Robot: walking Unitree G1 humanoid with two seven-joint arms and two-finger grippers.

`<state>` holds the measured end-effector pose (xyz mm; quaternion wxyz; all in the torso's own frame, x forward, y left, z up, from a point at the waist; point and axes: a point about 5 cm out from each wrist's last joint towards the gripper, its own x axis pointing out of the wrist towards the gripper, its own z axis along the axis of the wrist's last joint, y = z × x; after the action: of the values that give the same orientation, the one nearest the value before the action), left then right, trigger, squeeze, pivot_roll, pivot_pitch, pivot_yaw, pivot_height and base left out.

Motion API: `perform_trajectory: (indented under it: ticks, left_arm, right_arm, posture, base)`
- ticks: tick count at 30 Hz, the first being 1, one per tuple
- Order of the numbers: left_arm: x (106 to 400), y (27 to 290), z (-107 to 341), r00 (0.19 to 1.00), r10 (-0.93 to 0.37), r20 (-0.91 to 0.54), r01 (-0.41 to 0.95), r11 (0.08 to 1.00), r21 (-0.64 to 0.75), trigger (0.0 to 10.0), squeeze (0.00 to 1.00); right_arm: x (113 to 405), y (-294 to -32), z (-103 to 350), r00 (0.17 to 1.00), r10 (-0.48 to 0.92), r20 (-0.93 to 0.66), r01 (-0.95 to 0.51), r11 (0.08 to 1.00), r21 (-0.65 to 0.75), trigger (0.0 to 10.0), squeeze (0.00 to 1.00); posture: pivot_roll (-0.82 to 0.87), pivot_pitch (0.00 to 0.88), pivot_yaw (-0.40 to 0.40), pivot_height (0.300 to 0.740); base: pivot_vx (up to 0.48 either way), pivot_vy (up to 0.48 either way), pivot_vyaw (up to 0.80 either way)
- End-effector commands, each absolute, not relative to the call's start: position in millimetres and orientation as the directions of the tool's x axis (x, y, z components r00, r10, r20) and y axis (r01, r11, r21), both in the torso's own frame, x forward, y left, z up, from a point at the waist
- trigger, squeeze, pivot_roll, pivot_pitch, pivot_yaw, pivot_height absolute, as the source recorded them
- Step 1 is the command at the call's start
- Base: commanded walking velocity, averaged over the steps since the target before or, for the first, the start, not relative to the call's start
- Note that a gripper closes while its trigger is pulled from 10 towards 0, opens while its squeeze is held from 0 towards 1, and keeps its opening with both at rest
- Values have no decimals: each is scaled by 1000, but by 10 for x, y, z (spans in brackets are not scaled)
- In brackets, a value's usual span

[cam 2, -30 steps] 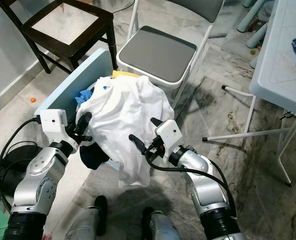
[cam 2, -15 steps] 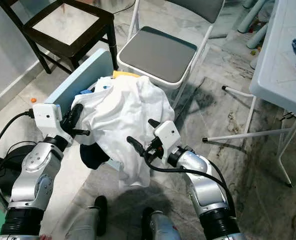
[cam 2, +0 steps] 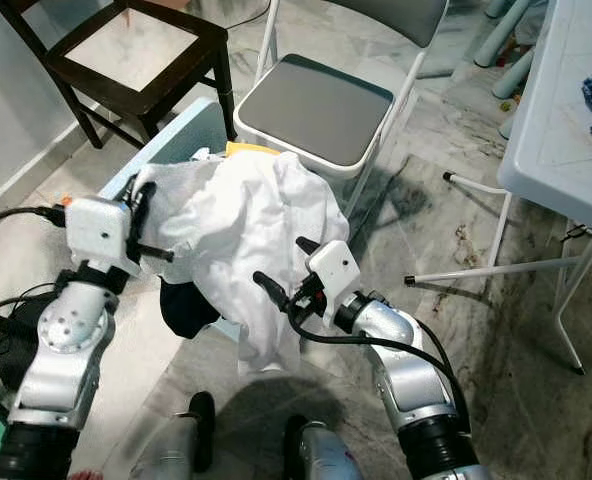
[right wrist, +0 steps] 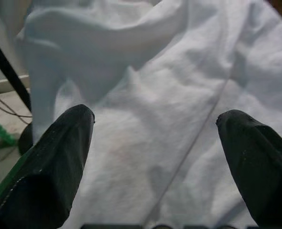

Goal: Hang hanger

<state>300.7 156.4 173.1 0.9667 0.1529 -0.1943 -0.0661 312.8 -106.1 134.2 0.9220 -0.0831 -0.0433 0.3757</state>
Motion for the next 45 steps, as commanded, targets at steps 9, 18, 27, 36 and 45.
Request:
perform_trajectory:
  ticks: [9,18,27,36,45]
  left_arm:
    - [2838,1546,1548,924,-204,323,88,937,339,0,0]
    - [2624,1516,1258,960,-207,190,147,946,288,0,0]
    - [2789,1427,1259,971,-196,135,164,962,217,2941,0]
    - [2985,1286,1357,972,-204,113,192,975,115,10000,0]
    - [3026,1298,1278,975,-214,58,202,967,157,10000,0]
  right_arm:
    - [3152,-1114,1330,732,681,16,-667,722,-184,10000,0]
    - [3182,-1217,1410,807,583,93,-580,812,-66,10000,0]
    - [3232,-1559,1522,957,237,167,-257,960,111,10000,0]
    - [3119,-1584,1499,982,100,159,-122,983,139,10000,0]
    - [3050,-1528,1279,996,12,94,-39,956,292,10000,0]
  posture:
    - [247,323,-101,740]
    - [259,302,-74,740]
    - [200,276,-31,740]
    - [141,259,-12,740]
    - [182,224,51,740]
  base:
    - [0,0,0]
    - [0,0,0]
    - [0,0,0]
    - [0,0,0]
    - [0,0,0]
